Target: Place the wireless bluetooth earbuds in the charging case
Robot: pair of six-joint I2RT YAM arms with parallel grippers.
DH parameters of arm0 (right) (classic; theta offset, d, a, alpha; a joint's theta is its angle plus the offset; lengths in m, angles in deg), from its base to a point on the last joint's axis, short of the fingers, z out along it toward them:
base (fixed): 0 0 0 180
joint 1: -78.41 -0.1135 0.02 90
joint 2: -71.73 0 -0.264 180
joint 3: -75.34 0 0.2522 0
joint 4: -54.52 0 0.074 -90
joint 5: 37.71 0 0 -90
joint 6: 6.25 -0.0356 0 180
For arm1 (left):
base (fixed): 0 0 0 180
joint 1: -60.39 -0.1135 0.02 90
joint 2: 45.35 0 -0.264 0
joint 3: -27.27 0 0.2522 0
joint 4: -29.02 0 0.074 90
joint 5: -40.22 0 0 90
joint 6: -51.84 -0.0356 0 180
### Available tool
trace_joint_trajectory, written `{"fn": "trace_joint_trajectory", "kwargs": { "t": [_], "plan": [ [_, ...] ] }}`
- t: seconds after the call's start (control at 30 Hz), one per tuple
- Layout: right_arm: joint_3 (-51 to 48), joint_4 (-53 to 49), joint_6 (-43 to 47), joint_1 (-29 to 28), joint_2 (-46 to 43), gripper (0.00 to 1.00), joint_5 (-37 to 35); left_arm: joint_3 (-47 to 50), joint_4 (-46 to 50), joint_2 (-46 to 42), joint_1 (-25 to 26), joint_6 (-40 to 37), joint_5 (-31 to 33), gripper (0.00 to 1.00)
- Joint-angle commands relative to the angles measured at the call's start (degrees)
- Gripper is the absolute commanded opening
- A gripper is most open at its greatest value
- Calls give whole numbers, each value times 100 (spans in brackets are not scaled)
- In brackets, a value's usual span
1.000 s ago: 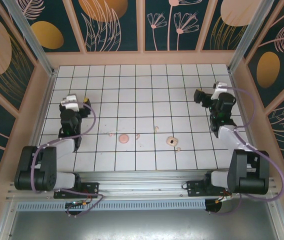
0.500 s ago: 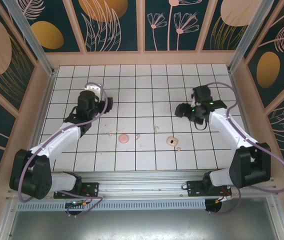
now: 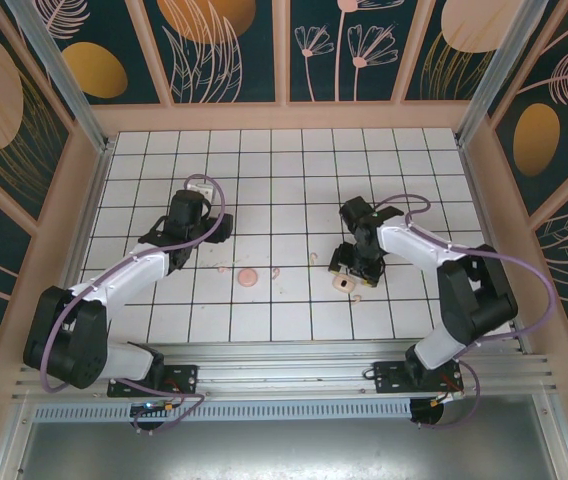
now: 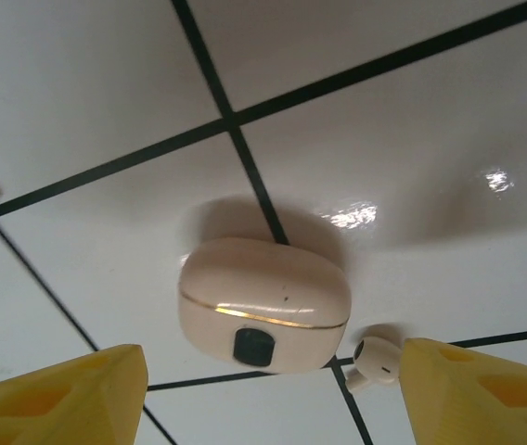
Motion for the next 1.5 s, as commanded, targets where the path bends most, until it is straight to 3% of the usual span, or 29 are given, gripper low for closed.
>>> {"fn": "trace_joint_trajectory", "kwargs": {
  "t": [0.0,0.67,0.87,1.0,1.13,1.33,1.47],
  "plan": [
    [-88,35,-216,-57,184,72,-23,111,55,-46,20,46,33,81],
    [108,154,-61,-255,874,67,52,190,-16,7,21,3,2,82],
    [204,191,74,-277,1000,61,-87,203,-18,11,21,34,-103,81],
    [227,332,160,-273,939,53,-167,284,-64,-75,24,112,-388,76],
    [300,570,199,-273,742,51,-263,424,-271,-290,29,91,-686,69],
    [513,1457,219,-290,82,50,-304,1003,-1473,-1132,87,-45,-1514,62],
    [225,2717,224,-317,-638,49,-161,1480,-2447,-1624,174,-292,-2137,55]
  ]
}}
